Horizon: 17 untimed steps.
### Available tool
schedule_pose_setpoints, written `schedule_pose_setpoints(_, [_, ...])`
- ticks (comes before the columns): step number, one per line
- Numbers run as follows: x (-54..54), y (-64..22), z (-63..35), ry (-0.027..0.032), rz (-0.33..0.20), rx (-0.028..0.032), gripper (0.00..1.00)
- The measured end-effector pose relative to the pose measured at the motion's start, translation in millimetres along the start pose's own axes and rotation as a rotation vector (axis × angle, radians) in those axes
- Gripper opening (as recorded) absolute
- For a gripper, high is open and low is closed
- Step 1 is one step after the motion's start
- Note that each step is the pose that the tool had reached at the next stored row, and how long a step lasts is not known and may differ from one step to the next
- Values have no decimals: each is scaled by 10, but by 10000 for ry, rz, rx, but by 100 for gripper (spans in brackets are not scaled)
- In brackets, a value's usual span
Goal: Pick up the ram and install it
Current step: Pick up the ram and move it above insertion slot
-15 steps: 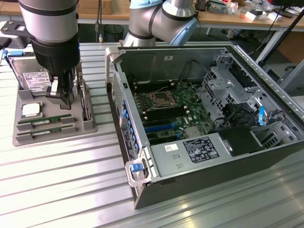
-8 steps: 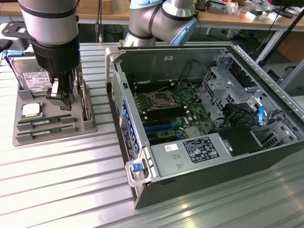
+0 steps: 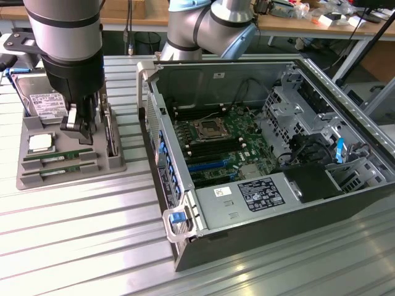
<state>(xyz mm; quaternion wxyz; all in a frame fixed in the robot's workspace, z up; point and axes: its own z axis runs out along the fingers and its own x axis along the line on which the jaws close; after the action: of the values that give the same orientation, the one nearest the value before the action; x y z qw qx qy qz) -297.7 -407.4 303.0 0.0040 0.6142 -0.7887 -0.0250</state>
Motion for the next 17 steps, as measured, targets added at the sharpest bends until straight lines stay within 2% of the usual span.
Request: schedule_pose_setpoints(17, [4,-4,90,0,0,0,36])
